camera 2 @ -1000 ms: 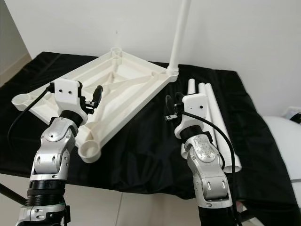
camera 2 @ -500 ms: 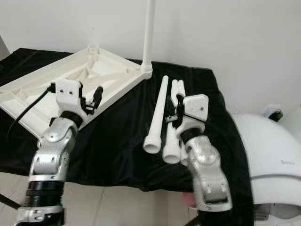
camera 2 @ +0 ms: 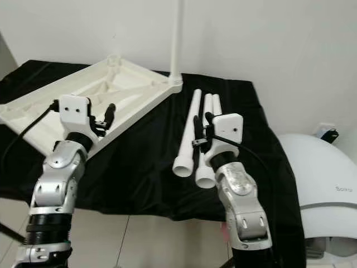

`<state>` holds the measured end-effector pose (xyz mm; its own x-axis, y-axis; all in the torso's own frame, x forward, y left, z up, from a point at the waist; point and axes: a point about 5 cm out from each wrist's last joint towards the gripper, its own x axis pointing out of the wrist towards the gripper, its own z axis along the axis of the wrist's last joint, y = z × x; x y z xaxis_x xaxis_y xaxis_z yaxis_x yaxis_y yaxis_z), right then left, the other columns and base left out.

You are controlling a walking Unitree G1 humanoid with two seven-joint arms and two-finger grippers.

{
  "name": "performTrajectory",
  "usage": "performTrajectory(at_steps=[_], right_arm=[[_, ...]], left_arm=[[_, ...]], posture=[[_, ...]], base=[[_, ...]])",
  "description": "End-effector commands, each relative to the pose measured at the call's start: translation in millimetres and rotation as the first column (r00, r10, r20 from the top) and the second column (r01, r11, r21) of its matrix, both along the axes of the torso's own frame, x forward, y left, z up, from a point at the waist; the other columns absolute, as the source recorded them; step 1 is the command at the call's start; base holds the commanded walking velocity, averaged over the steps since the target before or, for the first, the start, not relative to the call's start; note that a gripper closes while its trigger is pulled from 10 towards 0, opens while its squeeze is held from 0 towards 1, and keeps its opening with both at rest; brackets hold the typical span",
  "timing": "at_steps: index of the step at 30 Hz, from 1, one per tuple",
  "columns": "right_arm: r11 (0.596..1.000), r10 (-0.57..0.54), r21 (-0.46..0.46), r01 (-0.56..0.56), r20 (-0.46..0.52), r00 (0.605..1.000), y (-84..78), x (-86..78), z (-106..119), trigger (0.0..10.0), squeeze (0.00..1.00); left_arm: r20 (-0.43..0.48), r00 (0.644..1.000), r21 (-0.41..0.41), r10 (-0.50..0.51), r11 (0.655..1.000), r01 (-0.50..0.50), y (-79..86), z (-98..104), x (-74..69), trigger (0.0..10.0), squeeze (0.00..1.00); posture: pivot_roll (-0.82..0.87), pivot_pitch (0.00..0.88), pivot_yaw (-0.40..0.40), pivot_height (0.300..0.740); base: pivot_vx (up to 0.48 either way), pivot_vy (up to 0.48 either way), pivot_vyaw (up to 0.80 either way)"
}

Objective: Building children table

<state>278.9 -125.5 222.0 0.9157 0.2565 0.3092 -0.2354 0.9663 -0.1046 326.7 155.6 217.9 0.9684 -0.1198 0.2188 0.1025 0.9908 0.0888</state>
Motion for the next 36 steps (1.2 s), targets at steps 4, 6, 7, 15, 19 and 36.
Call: performTrajectory(at_steps=[4,6,7,15,19,36], right_arm=[[1.000,-0.020,-0.022,0.019,-0.018,1.000,-3.2,1.3,-2,10.0,0.00],[0.996,-0.070,-0.060,0.065,-0.081,0.994,-5.7,7.3,-8,10.0,0.00],[0.996,-0.070,-0.060,0.065,-0.081,0.994,-5.7,7.3,-8,10.0,0.00],[0.993,-0.109,-0.069,0.095,-0.239,0.965,-2.6,31.5,-7,10.0,0.00],[0.999,-0.048,-0.016,0.046,-0.397,0.916,19.6,60.8,-14,10.0,0.00],[0.970,-0.214,-0.046,0.237,-0.615,0.759,37.8,98.6,-33,10.0,0.00]], left_arm=[[-0.016,0.999,0.008,-0.039,0.999,0.039,-8.2,-5,0.5,10.0,0.00],[-0.017,0.995,0.029,-0.101,0.994,0.101,-12.7,-3,-0.9,10.0,0.00],[-0.017,0.995,0.029,-0.101,0.994,0.101,-12.7,-3,-0.9,10.0,0.00],[-0.045,0.927,0.170,-0.373,0.911,0.375,-18.0,9,-11.4,10.0,0.00],[-0.078,0.792,0.324,-0.606,0.736,0.595,-13.4,46,-33.3,10.0,0.00],[-0.156,0.661,0.330,-0.734,0.592,0.736,-39.5,46,-68.7,10.0,0.00]], posture=[[-0.03,0.077,-0.014,0.740],[-0.04,0.077,-0.009,0.740],[-0.04,0.077,-0.009,0.740],[-0.06,0.093,-0.002,0.740],[-0.05,0.114,-0.014,0.740],[-0.01,0.148,-0.062,0.740]], base=[[0.000,0.000,0.00],[0.000,0.000,0.00],[0.000,0.000,0.00],[0.000,0.000,0.00],[0.000,0.000,0.00],[0.000,0.000,0.00]])
